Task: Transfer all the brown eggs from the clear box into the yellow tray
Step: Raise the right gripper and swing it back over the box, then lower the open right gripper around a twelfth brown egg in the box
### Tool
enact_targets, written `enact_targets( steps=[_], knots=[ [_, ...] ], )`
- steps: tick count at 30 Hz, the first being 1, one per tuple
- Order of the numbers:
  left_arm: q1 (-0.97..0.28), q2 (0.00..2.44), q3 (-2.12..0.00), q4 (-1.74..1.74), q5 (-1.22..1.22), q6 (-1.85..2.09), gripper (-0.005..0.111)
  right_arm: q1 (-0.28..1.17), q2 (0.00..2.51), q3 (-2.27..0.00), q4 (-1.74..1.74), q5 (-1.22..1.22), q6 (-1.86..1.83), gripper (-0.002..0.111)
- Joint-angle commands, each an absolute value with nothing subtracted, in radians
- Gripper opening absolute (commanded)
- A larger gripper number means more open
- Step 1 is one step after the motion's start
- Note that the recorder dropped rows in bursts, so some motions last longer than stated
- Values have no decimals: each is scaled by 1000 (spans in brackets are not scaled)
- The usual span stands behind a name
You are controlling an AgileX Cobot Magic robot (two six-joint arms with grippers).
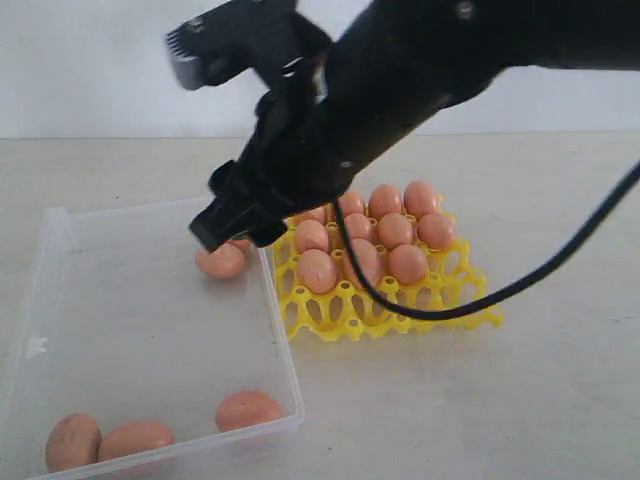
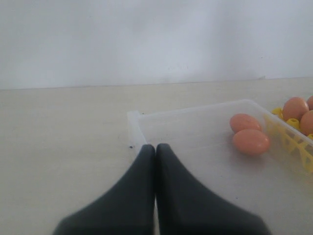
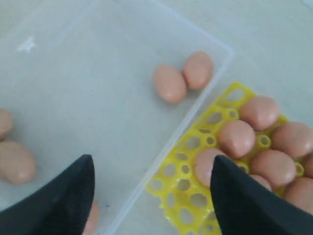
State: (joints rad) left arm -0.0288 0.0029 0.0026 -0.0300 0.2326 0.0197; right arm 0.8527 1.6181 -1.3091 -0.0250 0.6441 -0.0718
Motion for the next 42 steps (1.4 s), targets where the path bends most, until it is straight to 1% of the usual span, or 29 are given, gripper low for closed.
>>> enact_targets(
  steps=[1, 3, 9, 16, 25, 31, 36, 42],
  knots=[
    [-33, 0, 0, -35, 231, 20, -4, 941, 1748, -1433, -38, 838, -150, 54],
    [-33, 0, 0, -35, 231, 20, -4, 969, 1796, -1475, -39, 897, -184, 50],
    [-33, 0, 0, -35, 231, 20, -4, 1007, 1895, -1523, -65, 966, -237, 50],
    [-33, 0, 0, -35, 231, 20, -4, 1008, 1926, -1524, -68, 1000, -294, 50],
    [-33, 0, 0, -35, 231, 20, -4, 1010, 1933, -1524, -68, 932, -404, 50],
    [-33, 0, 0, -35, 231, 20, -4, 1010, 1945, -1524, -68, 849, -410, 50],
    [-33, 0, 0, -35, 231, 20, -4, 1010, 1946, -1524, -68, 826, -407, 50],
    [-33, 0, 0, -35, 231, 20, -4, 1010, 1946, -1524, -68, 890, -396, 50]
  ],
)
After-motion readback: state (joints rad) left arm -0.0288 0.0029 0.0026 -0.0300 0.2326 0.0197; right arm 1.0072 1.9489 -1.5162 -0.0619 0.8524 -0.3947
